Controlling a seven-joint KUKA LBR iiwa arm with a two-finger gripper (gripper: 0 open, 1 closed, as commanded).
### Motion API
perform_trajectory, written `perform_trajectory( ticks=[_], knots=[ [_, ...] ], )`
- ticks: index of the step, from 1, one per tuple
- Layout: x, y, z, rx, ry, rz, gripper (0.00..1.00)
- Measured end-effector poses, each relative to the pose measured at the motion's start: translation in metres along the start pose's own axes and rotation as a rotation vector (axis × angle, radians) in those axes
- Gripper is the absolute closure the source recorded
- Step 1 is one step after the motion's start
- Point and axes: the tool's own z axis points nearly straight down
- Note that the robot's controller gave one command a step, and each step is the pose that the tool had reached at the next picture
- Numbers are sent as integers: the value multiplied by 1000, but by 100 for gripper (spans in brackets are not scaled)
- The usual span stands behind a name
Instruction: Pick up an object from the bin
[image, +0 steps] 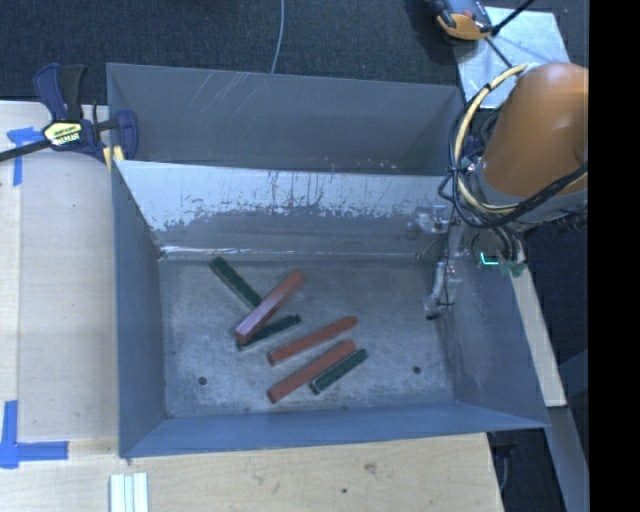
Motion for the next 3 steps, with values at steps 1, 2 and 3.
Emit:
perform_trajectory(
  ticks=[1, 2, 3],
  knots=[
    [-2, 0, -4, 1, -8, -1, 0],
    [-3, 33, 13, 3, -10, -50, 0],
    [21, 50, 75, 0, -11, -144, 0]
  ],
)
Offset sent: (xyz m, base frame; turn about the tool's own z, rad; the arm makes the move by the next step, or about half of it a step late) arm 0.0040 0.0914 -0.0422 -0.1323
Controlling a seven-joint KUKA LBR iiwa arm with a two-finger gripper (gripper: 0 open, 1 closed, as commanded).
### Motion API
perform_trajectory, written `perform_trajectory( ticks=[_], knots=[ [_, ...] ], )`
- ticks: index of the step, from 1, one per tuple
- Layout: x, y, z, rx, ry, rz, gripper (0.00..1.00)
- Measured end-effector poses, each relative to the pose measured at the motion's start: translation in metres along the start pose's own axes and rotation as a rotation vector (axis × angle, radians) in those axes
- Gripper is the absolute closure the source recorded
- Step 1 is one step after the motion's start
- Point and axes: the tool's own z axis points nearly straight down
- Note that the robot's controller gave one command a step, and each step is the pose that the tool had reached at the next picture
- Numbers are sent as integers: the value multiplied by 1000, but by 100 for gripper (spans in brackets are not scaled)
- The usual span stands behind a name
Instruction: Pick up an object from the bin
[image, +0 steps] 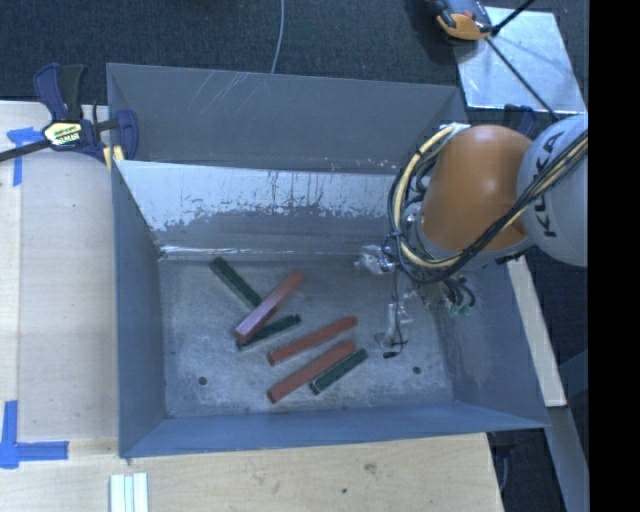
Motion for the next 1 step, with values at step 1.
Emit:
perform_trajectory(
  ticks=[1],
  knots=[
    [-24, 27, 31, 0, 5, 114, 0]
  ],
)
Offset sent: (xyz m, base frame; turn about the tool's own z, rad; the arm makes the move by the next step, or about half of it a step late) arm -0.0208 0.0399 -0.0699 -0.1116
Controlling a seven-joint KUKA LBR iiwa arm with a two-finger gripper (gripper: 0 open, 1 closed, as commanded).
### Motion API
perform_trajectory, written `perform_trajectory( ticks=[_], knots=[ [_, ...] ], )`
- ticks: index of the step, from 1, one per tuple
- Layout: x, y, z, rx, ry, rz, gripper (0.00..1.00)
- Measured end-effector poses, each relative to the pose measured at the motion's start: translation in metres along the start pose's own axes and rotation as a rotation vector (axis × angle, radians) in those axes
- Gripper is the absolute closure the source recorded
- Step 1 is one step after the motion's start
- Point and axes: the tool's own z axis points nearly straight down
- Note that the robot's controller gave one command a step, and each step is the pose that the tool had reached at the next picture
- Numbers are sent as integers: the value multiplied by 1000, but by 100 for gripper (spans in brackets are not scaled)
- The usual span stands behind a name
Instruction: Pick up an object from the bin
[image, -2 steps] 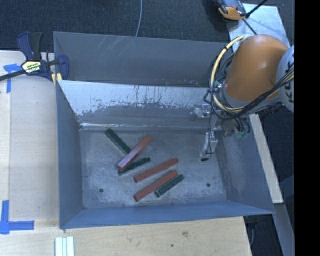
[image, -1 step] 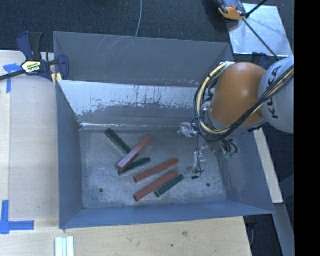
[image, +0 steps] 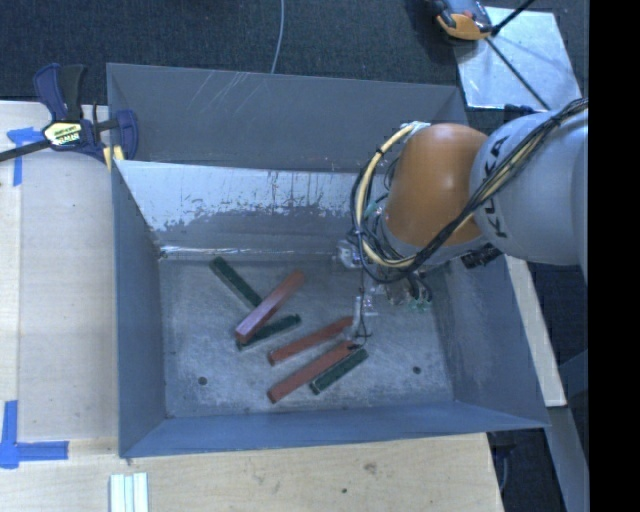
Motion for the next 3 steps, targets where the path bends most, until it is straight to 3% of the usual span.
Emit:
perform_trajectory(
  ticks=[1, 2, 3],
  knots=[
    [39, 10, 37, 0, -2, -225, 100],
    [39, 11, 37, 0, -2, -225, 100],
    [49, 7, 0, -2, 8, -251, 100]
  ],
)
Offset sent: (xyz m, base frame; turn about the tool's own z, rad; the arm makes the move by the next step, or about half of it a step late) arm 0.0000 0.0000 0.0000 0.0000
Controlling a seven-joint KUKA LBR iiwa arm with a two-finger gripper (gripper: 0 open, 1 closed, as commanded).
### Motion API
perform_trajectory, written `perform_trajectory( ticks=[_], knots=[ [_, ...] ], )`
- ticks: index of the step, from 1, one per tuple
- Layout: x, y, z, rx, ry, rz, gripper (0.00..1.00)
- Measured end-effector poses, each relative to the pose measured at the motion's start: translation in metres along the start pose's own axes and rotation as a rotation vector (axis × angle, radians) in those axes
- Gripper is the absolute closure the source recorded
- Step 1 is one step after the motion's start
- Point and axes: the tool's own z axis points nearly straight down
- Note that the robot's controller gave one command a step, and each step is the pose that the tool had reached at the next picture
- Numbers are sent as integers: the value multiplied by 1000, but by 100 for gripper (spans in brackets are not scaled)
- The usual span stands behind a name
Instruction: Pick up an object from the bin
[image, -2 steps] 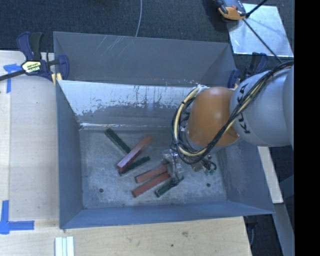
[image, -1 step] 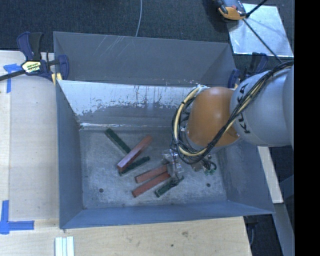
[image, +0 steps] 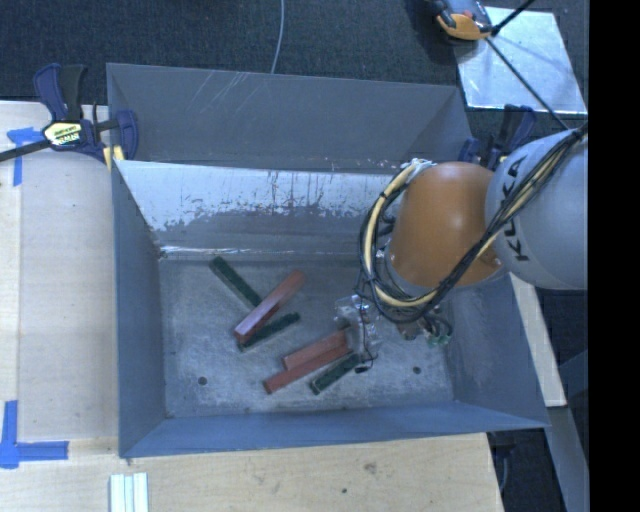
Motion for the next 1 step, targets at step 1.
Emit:
perform_trajectory(
  ticks=[1],
  knots=[
    [26, -36, -166, 5, -11, -33, 100]
  ],
)
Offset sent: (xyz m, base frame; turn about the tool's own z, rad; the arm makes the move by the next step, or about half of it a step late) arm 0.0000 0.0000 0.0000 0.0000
